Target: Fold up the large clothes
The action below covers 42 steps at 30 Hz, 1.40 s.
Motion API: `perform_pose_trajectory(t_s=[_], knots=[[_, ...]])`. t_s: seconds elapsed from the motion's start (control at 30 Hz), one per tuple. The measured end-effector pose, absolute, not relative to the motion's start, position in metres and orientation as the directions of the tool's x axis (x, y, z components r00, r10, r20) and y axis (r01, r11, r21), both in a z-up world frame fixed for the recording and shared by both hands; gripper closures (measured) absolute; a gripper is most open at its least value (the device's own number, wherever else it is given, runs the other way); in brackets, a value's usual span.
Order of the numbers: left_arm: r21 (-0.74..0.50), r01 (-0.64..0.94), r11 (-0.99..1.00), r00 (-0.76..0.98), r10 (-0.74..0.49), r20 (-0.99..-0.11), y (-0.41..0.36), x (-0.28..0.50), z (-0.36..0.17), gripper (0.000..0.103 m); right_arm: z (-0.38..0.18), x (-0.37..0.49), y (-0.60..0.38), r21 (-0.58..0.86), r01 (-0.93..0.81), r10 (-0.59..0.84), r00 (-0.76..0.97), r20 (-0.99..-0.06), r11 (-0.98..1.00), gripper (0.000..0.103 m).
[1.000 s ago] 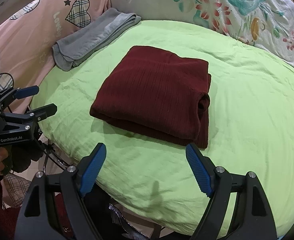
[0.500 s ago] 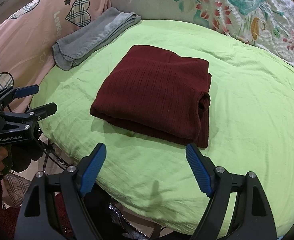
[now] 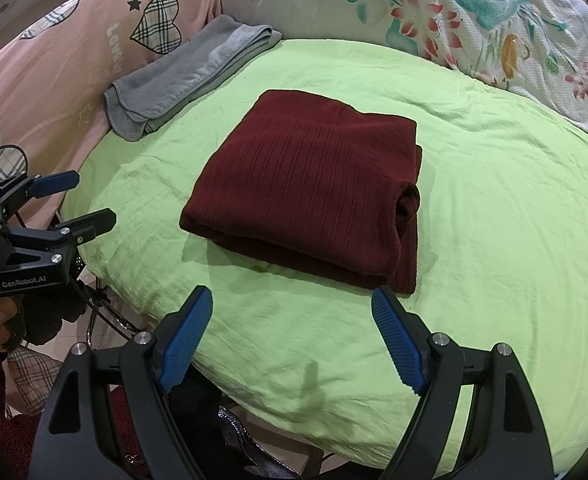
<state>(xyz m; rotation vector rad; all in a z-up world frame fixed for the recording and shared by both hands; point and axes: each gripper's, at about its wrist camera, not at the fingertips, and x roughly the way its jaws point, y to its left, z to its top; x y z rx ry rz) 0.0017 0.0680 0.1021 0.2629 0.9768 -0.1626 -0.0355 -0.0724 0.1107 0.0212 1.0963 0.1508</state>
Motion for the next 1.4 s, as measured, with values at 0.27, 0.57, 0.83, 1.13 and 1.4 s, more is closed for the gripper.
perform_pose_trajectory(t_s=[0.27, 0.57, 0.83, 1.13, 1.4], knots=[[0.147, 0.256, 0.955, 0.549, -0.018, -0.836, 0.0662, 0.0013, 0.1010, 0.017, 0.1104, -0.0365, -0.0728, 0.090, -0.108, 0.129, 0.447, -0.885, 0.990, 0.021], [0.143, 0.264, 0.954, 0.543, -0.025, -0.839, 0.0648, 0.0019, 0.0976, 0.017, 0.1083, -0.0382, -0.0737, 0.092, -0.105, 0.129, 0.445, -0.886, 0.990, 0.021], [0.143, 0.265, 0.954, 0.543, -0.026, -0.839, 0.0652, 0.0018, 0.0977, 0.017, 0.1081, -0.0382, -0.0742, 0.095, -0.105, 0.132, 0.445, -0.886, 0.990, 0.021], [0.142, 0.268, 0.953, 0.543, -0.028, -0.839, 0.0649, 0.0026, 0.0979, 0.017, 0.1076, -0.0385, -0.0749, 0.094, -0.107, 0.133, 0.446, -0.885, 0.990, 0.021], [0.141, 0.268, 0.953, 0.543, -0.028, -0.839, 0.0645, 0.0020, 0.0981, 0.017, 0.1078, -0.0386, -0.0745, 0.096, -0.107, 0.134, 0.445, -0.886, 0.990, 0.021]])
